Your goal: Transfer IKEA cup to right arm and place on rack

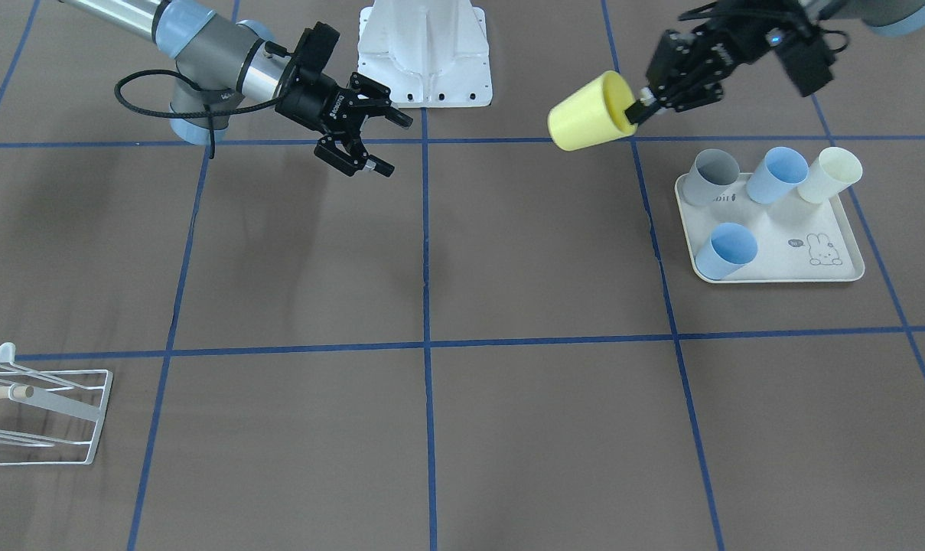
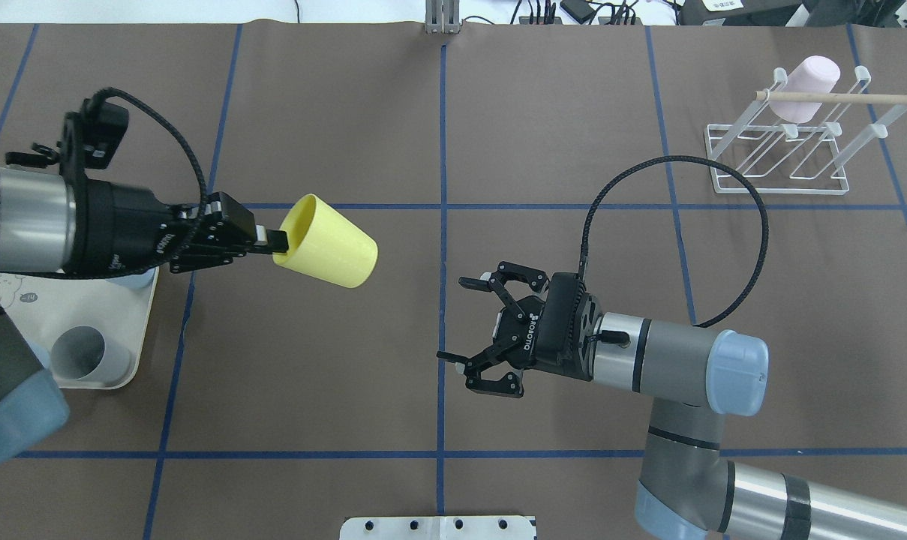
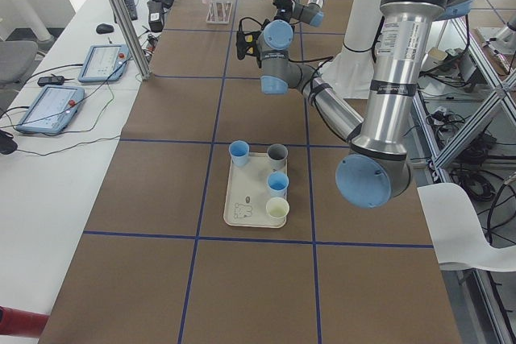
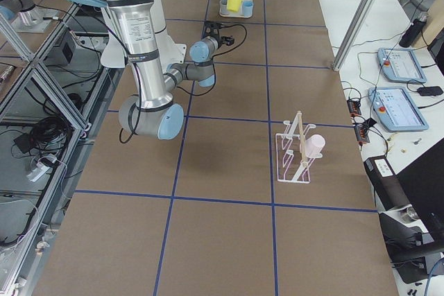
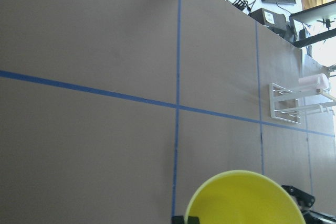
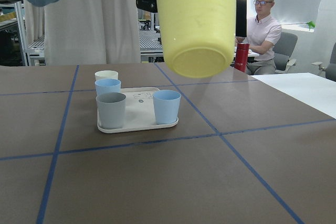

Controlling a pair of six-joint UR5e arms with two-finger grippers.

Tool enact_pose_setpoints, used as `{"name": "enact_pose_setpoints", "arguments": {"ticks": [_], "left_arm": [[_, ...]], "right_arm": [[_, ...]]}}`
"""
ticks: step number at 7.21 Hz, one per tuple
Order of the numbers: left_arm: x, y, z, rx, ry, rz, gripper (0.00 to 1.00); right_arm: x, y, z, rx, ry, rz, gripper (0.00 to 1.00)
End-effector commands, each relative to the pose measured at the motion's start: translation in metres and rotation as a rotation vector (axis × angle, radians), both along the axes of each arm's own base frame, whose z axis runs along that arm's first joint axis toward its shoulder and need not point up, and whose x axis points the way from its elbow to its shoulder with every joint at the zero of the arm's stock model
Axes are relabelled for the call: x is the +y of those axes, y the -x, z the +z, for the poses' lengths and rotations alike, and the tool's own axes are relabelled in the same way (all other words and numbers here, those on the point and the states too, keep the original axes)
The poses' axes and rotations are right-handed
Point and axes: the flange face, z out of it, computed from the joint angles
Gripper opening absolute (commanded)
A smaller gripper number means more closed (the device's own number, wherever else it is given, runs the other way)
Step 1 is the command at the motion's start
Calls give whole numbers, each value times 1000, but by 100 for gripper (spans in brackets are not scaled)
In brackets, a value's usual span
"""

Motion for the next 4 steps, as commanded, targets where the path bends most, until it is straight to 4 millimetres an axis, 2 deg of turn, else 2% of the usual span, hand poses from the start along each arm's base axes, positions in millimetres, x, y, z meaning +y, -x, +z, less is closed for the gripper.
{"name": "enact_pose_setpoints", "arguments": {"ticks": [1, 4], "left_arm": [[26, -47, -19, 41, 23, 20, 0], [27, -76, -13, 23, 40, 10, 0]], "right_arm": [[9, 7, -9, -21, -5, -16, 100], [13, 8, -10, -24, -5, -24, 100]]}}
